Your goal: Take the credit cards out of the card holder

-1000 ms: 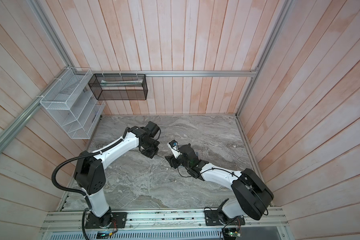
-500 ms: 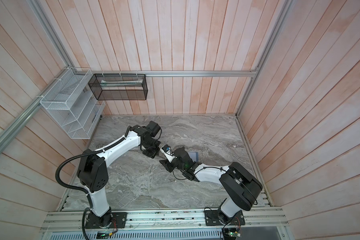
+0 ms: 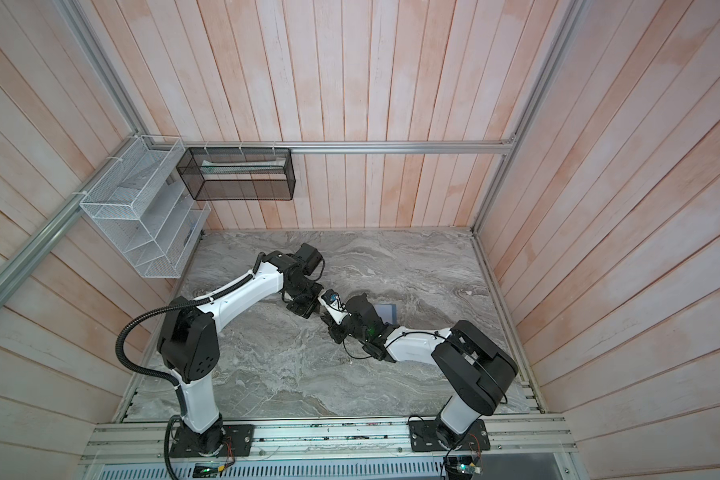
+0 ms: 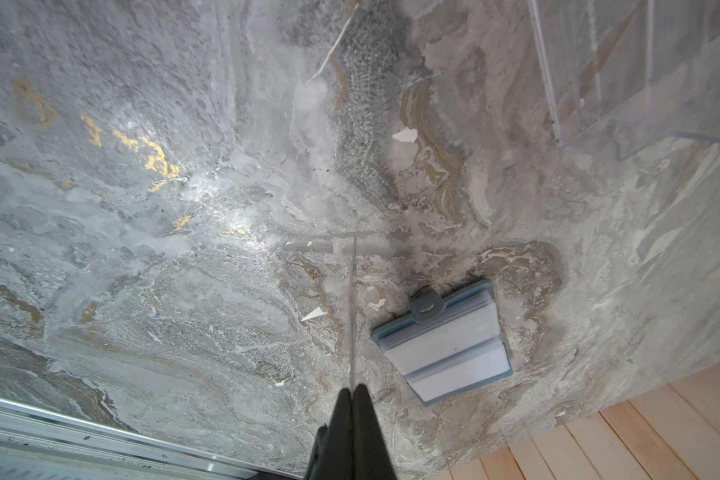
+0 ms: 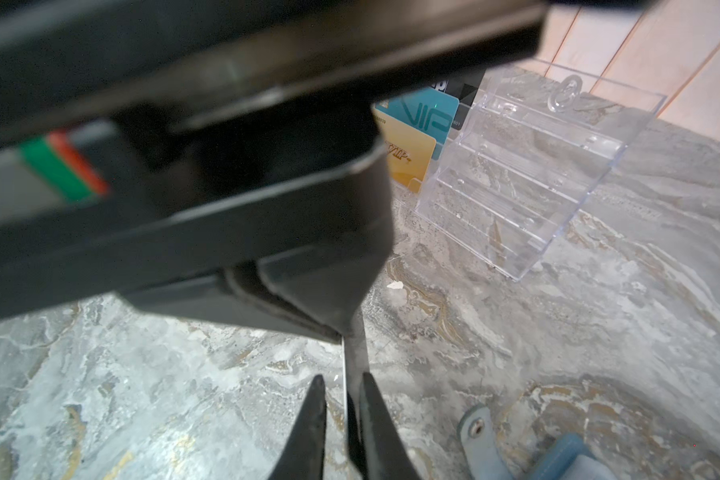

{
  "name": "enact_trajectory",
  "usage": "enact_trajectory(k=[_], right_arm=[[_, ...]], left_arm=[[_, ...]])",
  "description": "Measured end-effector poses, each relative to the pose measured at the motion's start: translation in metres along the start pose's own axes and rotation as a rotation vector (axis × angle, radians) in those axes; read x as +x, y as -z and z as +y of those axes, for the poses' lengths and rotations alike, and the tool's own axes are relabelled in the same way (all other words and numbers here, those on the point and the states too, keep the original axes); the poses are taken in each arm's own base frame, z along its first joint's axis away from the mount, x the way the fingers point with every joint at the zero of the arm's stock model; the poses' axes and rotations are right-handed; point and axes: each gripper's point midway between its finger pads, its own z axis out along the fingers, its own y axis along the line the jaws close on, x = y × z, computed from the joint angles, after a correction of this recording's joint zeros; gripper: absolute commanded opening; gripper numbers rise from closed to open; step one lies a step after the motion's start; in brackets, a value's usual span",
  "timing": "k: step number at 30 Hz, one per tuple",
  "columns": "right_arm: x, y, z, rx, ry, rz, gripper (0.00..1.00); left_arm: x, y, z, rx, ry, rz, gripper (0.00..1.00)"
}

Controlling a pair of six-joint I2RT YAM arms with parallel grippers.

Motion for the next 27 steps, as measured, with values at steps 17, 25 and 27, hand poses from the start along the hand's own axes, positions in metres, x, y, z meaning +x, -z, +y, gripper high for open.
enact_trajectory(k=[17,25,27], right_arm=[[-0.003,0.0,-0.001,0.007,0.028,-0.002,0.0],[-0.013,-0.002,-0.001,0.003,0.03,-0.018,0.0],[-0.016,-0.002,-0.001,0.002,0.031,-0.021,0.0]], left_arm=[[-0.006,0.003,0.0,0.034,-0.02,0.008,0.24],[-0.026,0.031,-0.006,0.125,-0.013,-0.038,0.7],[-0.033,0.04,-0.007,0.153,-0.013,-0.056,0.92]])
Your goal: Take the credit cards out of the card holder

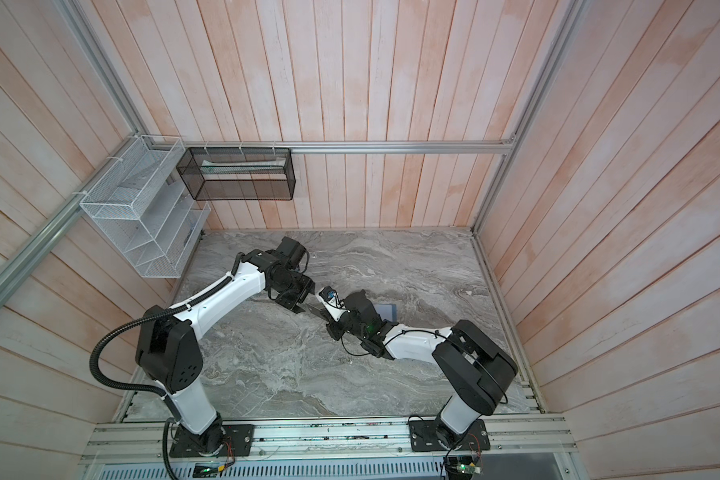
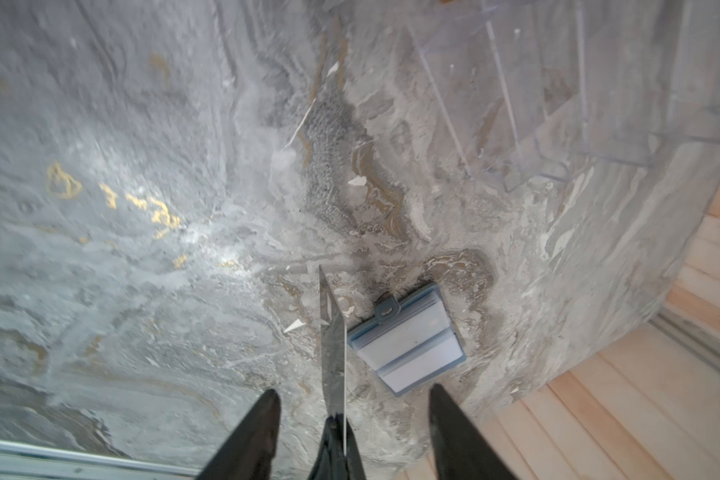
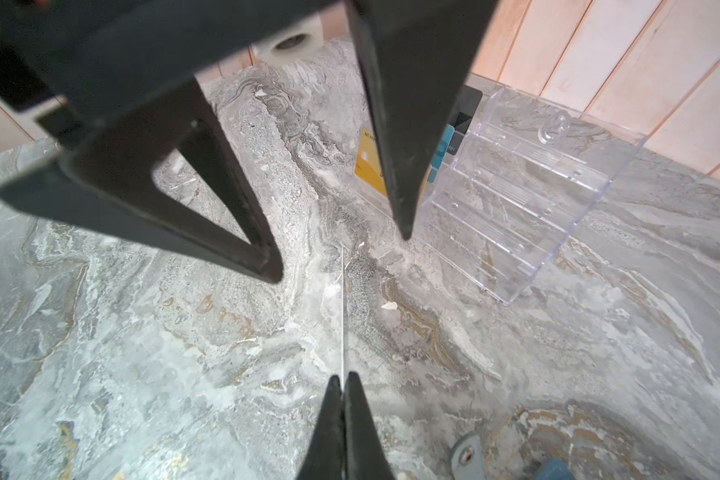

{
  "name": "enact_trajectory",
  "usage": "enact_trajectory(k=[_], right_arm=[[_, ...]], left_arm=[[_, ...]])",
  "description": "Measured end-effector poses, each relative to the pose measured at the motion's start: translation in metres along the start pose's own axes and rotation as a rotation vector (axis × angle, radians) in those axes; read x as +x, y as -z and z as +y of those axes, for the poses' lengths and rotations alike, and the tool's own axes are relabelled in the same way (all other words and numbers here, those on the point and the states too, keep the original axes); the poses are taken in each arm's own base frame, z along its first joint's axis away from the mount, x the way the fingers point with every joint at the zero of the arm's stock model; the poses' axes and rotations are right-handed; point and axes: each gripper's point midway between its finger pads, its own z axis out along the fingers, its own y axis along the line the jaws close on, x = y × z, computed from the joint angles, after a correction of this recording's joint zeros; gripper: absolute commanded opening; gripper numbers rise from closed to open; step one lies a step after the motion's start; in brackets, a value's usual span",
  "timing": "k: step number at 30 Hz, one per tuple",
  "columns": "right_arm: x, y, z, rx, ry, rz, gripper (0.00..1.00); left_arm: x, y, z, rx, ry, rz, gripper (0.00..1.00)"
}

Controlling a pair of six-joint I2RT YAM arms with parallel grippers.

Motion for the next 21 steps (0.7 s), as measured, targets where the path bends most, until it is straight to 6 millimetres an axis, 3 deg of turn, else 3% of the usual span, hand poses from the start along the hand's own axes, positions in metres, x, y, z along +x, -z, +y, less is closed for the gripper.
enact_trajectory(k=[1,9,16,21], right_arm=[[-0.001,0.0,-0.001,0.001,-0.001,0.0,0.0],[-0.007,0.001,-0.014,0.023,-0.011,0.002,0.0],[-0.045,0.006,-0.037,0.047,0.007,-0.08,0.0],[-0.078,0.011,-0.059,0.042,0.033,-0.153,0.0]], left_arm=[[-0.004,0.004,-0.001,0.014,-0.003,-0.012,1.0],[-0.03,0.047,0.0,0.242,-0.106,-0.106,1.0],[-0.035,0.086,0.003,0.612,-0.303,-0.16,1.0],[-0.039,0.105,0.001,0.738,-0.445,-0.207,1.0]])
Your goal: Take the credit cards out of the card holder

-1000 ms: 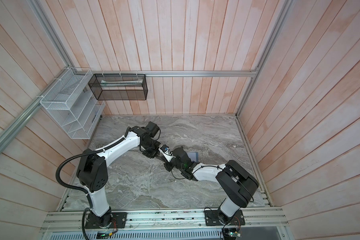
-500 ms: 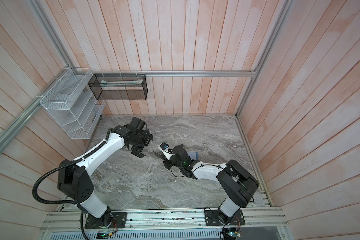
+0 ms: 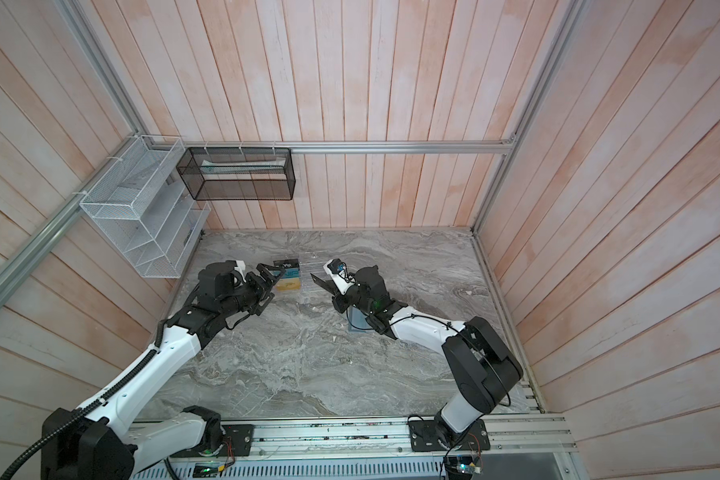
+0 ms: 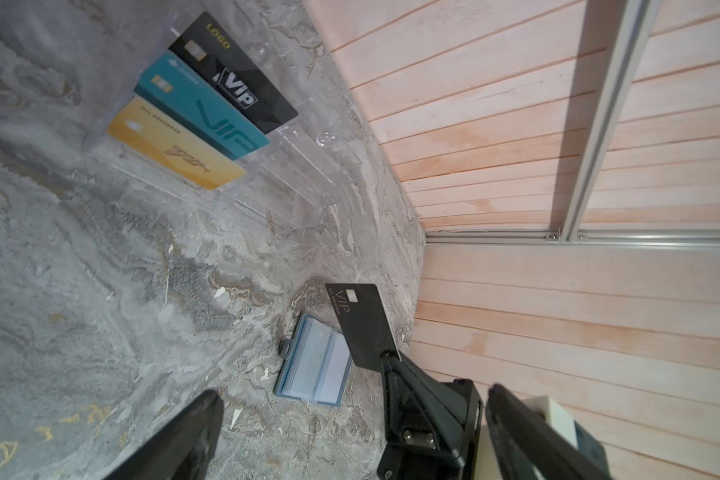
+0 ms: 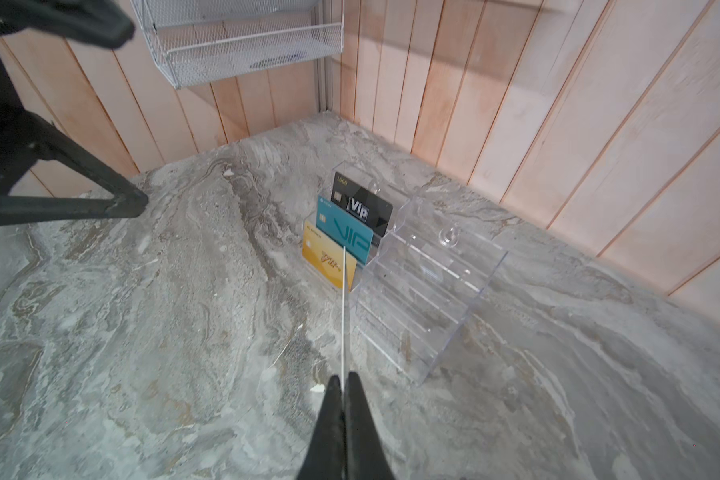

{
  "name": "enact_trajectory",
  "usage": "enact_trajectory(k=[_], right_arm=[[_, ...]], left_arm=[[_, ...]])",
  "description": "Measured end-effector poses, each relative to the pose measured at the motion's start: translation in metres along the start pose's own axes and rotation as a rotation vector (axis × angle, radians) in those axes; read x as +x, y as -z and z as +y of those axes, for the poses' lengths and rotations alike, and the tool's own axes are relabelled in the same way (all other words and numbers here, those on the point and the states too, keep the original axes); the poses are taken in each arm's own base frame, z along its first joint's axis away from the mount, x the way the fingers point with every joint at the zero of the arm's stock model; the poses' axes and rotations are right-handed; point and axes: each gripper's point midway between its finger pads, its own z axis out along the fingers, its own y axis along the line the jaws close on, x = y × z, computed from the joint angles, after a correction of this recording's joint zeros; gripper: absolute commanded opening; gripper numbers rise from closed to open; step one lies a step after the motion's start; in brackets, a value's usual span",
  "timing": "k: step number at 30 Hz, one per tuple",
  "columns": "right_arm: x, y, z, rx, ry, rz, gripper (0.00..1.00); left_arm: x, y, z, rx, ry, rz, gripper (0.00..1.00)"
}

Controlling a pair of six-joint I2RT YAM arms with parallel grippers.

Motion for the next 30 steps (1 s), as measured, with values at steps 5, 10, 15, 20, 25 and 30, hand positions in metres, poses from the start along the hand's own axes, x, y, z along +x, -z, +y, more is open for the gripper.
enact_trajectory(k=[5,10,15,20,25,30], right_arm=[[-0.022,-0.013,-0.013,-0.045,0.04,-0.062,0.0],[-0.026,-0.041,-0.017,-0.127,0.094,-0.076,0.0],[-0.029,-0.064,-0.016,-0.235,0.132,-0.093,0.0],[-0.04,-0.087,-0.014,-0.35,0.144,-0.126,0.0],[-0.043,-0.105,-0.01,-0.448,0.147,-0.143,0.0],[-0.037,-0.124,-0.006,-0.541,0.145,-0.127,0.0]], left_arm=[[0.004,0.002,-0.004,0.056,-0.115,0.006,1.0],[0.002,0.001,0.013,0.061,-0.133,0.003,1.0],[-0.011,0.005,0.027,0.076,-0.109,-0.013,1.0],[-0.018,0.003,0.044,0.097,-0.072,-0.014,1.0],[-0.025,-0.004,0.067,0.086,-0.005,-0.011,1.0],[-0.032,-0.012,0.075,0.097,0.028,-0.004,1.0]])
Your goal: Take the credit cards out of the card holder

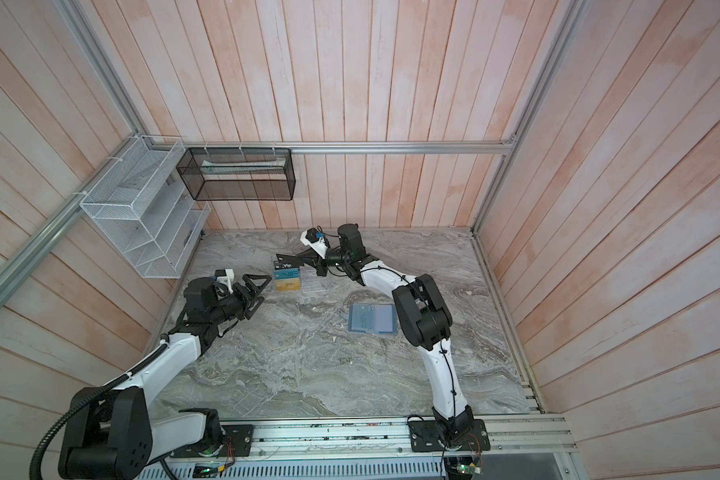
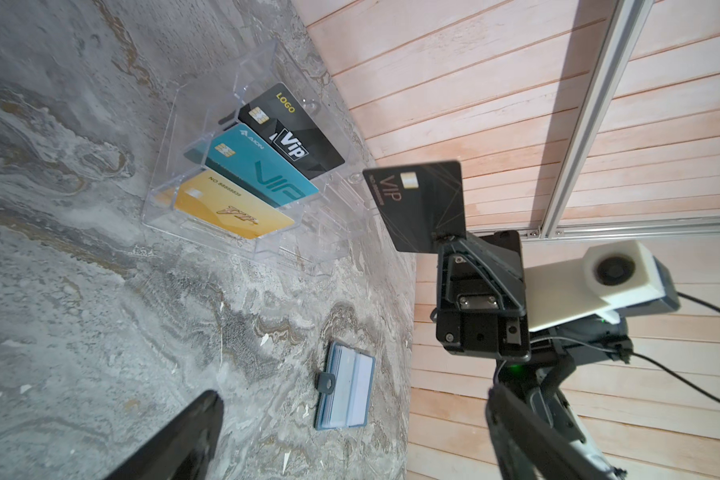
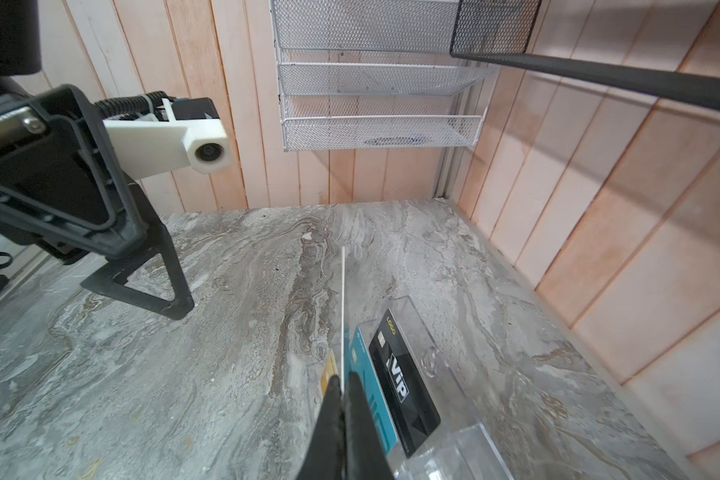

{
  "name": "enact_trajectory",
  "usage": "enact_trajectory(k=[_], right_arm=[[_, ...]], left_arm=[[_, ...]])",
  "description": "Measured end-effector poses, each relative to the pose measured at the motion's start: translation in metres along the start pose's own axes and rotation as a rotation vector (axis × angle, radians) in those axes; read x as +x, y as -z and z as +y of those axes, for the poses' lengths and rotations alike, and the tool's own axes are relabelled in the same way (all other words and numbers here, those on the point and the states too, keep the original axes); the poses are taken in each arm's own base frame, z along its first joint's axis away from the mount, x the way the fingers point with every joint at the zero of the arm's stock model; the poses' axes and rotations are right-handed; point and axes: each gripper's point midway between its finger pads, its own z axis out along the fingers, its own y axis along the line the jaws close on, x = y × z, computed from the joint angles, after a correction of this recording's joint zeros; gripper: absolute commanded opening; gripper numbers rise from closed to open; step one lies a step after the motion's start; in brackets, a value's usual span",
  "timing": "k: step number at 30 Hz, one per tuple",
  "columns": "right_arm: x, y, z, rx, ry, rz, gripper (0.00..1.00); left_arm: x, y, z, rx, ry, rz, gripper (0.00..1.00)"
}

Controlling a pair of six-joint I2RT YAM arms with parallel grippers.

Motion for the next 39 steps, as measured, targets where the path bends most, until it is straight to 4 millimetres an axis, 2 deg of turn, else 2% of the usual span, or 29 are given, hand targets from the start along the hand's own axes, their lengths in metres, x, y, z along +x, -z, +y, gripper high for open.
enact_trajectory(k=[9,16,20,26,39], right_arm=[[0.017,-0.023,-0.023,-0.094,-0.006,0.014,0.0],[0.032,-0.027,-0.044,-0.112,-0.016,0.024,0.0],[0.037,-0.029,-0.052,-0.119,-0.006,0.018,0.0],[0.054,-0.033,-0.048,-0.143,-0.025,0.039,0.0],[0.055,-0.049,-0.035,-0.167,0.04,0.043,0.0]], left_arm=[[-0.004,-0.007,0.006,0.012,0.014,0.01,1.0],[-0.006,-0.012,0.016,-0.001,0.03,0.017,1.0],[-0.006,-0.013,0.016,0.006,0.027,0.021,1.0],[-0.006,-0.015,0.018,0.003,0.029,0.023,1.0],[-0.006,-0.019,0.021,0.006,0.03,0.029,1.0]])
